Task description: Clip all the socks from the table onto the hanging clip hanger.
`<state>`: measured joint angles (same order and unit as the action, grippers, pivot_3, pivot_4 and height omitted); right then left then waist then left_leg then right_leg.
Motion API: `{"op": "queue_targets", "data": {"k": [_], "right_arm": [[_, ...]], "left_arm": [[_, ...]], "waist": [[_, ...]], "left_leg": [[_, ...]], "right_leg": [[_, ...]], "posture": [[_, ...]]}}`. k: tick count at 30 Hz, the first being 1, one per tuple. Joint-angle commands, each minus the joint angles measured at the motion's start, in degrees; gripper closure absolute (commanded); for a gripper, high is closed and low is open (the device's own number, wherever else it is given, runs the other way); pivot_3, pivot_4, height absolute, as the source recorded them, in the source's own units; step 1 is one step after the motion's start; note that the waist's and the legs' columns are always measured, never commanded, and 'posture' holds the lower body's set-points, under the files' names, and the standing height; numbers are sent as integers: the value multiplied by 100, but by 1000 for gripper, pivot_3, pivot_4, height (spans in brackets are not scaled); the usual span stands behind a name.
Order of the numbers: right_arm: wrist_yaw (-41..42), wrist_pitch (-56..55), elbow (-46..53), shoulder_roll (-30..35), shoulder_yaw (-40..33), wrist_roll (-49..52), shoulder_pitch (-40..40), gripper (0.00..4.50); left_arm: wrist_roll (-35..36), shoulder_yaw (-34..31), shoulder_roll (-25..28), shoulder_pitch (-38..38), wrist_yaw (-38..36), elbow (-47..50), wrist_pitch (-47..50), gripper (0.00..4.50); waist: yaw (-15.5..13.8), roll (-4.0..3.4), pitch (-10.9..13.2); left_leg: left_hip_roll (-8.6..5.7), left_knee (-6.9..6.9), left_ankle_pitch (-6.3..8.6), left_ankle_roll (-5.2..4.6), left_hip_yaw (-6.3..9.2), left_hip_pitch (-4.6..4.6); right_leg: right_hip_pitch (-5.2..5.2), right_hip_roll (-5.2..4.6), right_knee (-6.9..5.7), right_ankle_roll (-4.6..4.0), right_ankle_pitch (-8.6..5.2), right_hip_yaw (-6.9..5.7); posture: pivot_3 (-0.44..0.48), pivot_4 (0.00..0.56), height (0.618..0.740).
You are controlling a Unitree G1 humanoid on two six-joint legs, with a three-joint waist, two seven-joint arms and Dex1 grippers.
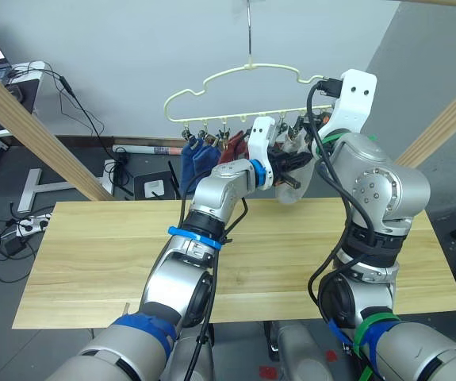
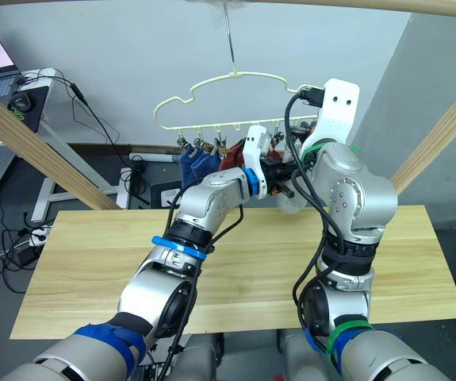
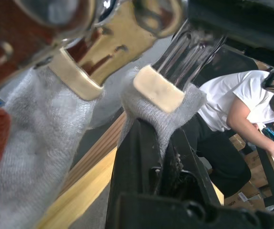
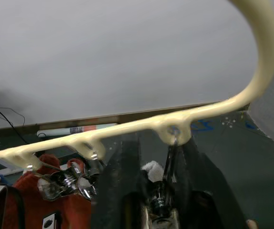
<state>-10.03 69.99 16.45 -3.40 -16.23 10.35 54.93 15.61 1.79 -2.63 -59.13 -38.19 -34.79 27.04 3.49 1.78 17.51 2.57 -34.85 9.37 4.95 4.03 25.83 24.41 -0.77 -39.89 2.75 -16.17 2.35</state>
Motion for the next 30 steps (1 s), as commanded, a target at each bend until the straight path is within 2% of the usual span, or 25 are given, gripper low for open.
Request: {"op": "queue_targets", "data": {"k": [1,4,8,16,19,23,27,30], "right_arm": [[46,-9,317,-11,11,122,98,2576],[64,21,345,-6,20,129,73,2576],[130,170,518,22,55,160,-38,2546],[378,752,1230,195,109,273,-531,2546],[599,1082,1687,402,135,418,-816,2546],[1150,1477,2496,1014,292,732,-1552,2546],[1656,1469,3331,1539,407,1003,-2910,2546],[1831,1050,3741,1694,535,1036,-3954,2546]], "left_arm": [[60,4,-58,-123,-66,139,-85,4457],[70,39,-34,-63,-114,247,-28,4457],[43,169,79,109,-252,580,126,3471],[90,361,365,596,-344,1389,508,1057],[147,446,579,920,-423,1964,796,78],[474,425,1022,1589,-530,3149,1447,33],[745,164,1581,2343,-464,4085,1895,33],[680,86,1992,2913,-413,4489,1764,33]], "waist": [[-1,0,0],[-1,0,0],[-1,0,0],[-5,0,0],[-6,0,0],[-2,0,0],[-8,0,-1],[-8,-1,-2]], "left_leg": [[0,0,0,0,0,0],[0,0,0,0,0,0],[0,0,0,0,0,0],[0,-2,0,0,1,0],[0,-3,0,0,3,-1],[2,-1,0,0,3,-1],[2,-1,0,0,7,-4],[2,-2,0,1,5,-8]], "right_leg": [[0,0,0,0,0,0],[0,0,0,0,0,0],[0,0,0,0,0,0],[-1,0,-2,0,0,1],[-1,0,-4,0,0,0],[-2,0,0,0,0,1],[-6,0,1,1,-1,-1],[-9,0,1,2,-1,1]], "posture": [[-53,272,740],[-56,275,740],[-56,275,740],[-51,277,740],[-51,277,740],[-54,275,740],[-44,264,740],[-27,256,740]]}}
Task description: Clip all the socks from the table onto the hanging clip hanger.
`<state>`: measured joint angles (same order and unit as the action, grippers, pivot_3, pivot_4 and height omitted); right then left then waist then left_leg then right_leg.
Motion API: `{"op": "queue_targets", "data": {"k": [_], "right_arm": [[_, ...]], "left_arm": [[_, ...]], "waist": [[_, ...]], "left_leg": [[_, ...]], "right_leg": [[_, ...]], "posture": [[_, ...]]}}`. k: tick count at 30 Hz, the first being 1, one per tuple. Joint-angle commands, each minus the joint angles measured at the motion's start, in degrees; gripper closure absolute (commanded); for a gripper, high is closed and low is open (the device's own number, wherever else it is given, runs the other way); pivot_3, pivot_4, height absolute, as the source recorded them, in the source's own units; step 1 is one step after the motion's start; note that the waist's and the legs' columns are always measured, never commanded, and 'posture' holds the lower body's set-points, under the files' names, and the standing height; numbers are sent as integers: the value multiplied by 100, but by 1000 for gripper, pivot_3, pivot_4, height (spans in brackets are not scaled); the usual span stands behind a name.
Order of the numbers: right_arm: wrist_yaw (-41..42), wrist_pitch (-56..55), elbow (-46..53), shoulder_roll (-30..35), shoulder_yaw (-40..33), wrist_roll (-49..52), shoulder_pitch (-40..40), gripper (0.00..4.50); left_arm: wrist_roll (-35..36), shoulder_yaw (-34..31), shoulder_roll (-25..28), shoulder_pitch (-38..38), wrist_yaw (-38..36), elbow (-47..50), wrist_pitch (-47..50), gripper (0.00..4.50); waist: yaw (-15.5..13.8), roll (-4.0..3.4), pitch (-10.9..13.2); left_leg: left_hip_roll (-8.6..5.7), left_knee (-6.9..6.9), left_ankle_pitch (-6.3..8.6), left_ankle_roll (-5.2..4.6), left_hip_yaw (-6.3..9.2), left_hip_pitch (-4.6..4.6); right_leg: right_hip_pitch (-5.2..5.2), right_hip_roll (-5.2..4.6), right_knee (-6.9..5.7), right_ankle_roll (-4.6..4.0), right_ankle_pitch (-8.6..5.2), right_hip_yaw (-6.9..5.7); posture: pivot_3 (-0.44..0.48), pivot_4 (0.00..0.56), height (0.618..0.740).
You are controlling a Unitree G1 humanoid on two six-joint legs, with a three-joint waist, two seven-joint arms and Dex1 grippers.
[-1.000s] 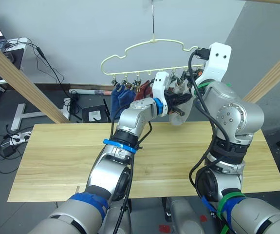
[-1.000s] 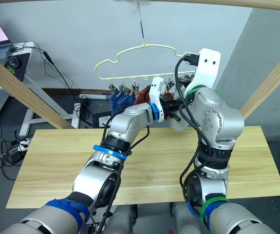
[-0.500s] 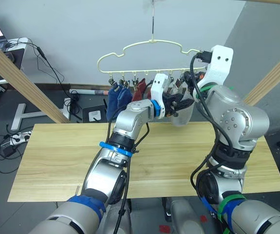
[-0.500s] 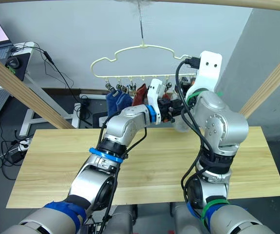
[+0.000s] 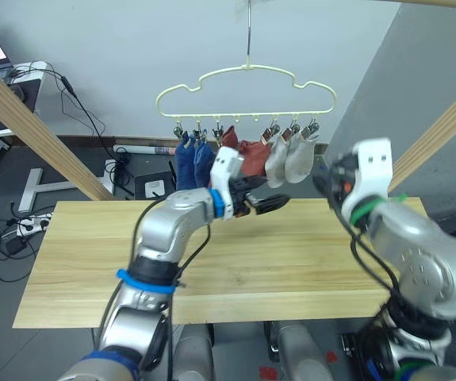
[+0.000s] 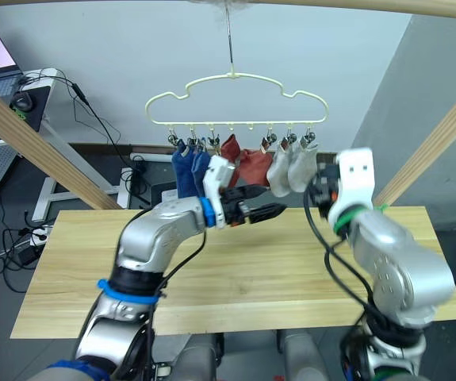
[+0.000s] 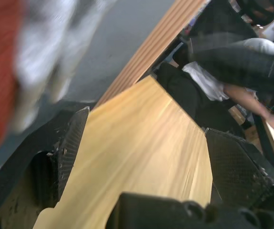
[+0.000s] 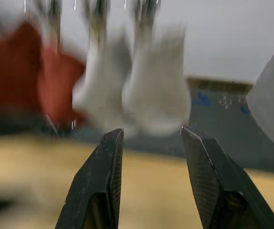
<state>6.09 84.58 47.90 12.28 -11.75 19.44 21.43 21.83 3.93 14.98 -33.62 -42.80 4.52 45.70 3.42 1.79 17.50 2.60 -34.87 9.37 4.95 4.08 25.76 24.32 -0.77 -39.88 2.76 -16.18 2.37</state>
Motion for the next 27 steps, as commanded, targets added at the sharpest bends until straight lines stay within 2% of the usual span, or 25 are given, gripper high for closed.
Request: {"op": "queue_targets", "data": {"k": [1,7,15,21,27], "right_arm": [[259,-615,685,150,140,109,-918,2546],[336,-1912,818,114,474,-94,-2378,2546],[357,-2908,956,252,772,-227,-3686,2546],[429,-3478,973,393,702,-354,-4451,2546],[383,-3815,882,359,586,-348,-4659,2546]], "left_arm": [[39,-159,324,546,94,683,-183,33],[-266,-338,698,1663,388,1069,-962,33],[-316,-715,1065,2414,549,1078,-1482,33],[-157,-949,1283,3084,550,1361,-1446,33],[-24,-1131,1289,3602,687,1825,-1467,33]], "waist": [[1,-1,0],[-25,2,-33],[-111,2,-168],[-165,1,-183],[-195,2,-185]], "left_leg": [[0,0,0,0,-1,-4],[1,-7,-5,-1,-3,-20],[2,-6,-11,-5,-11,-29],[7,-4,-11,-5,-20,-29],[9,-1,-10,-6,-22,-28]], "right_leg": [[-4,0,0,0,0,1],[-21,-1,10,24,-14,7],[-25,-2,17,16,-15,12],[-29,-3,37,10,-13,18],[-30,-5,45,1,-15,19]], "posture": [[-21,253,740],[4,225,740],[40,212,740],[50,222,740],[63,224,740]]}}
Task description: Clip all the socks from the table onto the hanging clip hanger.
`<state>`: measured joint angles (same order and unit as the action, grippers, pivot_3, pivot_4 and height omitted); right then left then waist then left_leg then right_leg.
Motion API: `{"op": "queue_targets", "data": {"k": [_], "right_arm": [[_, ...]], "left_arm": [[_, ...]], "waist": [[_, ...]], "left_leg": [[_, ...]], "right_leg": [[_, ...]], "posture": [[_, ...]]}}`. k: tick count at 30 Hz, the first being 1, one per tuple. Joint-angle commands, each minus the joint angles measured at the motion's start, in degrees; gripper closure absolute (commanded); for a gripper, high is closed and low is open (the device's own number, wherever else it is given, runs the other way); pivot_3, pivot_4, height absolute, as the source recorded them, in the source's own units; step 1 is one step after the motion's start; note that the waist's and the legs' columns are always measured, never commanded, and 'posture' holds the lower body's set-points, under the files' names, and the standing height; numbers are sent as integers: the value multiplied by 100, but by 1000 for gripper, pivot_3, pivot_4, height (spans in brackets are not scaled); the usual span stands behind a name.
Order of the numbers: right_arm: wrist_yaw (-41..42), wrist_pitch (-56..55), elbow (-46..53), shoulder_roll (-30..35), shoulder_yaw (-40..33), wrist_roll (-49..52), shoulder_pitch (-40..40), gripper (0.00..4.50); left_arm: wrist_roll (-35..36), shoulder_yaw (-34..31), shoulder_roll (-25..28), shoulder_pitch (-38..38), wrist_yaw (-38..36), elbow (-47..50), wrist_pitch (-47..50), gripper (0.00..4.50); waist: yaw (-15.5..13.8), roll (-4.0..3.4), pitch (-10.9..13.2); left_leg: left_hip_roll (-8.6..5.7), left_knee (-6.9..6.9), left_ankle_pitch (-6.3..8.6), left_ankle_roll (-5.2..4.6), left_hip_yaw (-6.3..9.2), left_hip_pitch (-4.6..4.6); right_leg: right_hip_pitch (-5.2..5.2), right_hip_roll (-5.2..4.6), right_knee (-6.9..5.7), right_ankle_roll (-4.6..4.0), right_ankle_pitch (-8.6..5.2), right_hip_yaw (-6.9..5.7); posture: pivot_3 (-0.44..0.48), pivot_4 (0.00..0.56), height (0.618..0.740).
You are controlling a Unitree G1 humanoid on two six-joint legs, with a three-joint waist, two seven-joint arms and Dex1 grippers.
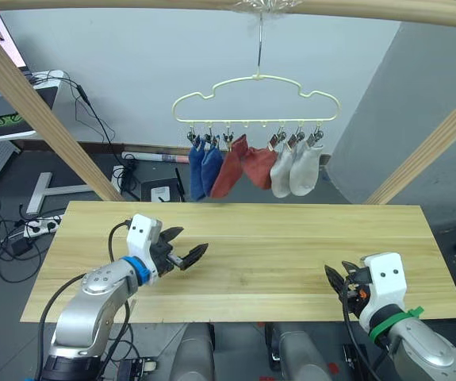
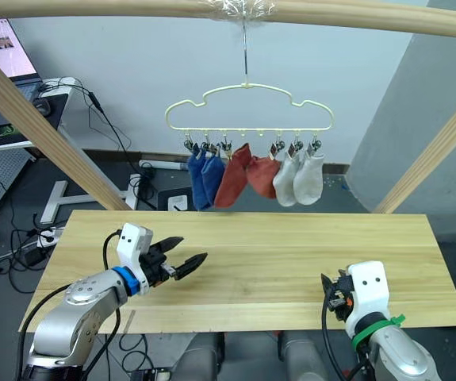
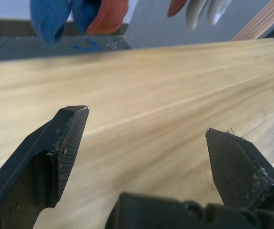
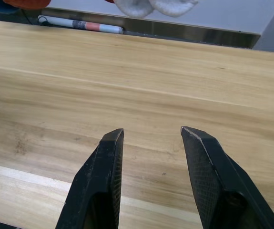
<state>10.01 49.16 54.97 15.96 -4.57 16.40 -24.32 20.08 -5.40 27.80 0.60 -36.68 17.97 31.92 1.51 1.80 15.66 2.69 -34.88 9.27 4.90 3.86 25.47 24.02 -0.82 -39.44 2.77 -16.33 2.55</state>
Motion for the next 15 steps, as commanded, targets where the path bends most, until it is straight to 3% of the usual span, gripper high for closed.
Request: {"op": "queue_targets", "data": {"k": [1,15], "right_arm": [[-20,-327,143,-30,-145,-43,-97,2546],[-3,-564,-104,14,-65,-78,-183,2546]], "left_arm": [[186,-222,17,255,77,552,-55,33],[353,-380,22,735,131,861,-225,33]], "waist": [[-5,1,-3],[-41,0,-62]], "left_leg": [[0,0,0,0,-2,0],[1,1,0,0,-6,0]], "right_leg": [[0,-1,0,-3,-2,-1],[-1,-3,6,-17,-9,0]], "posture": [[63,224,740],[89,220,740]]}}
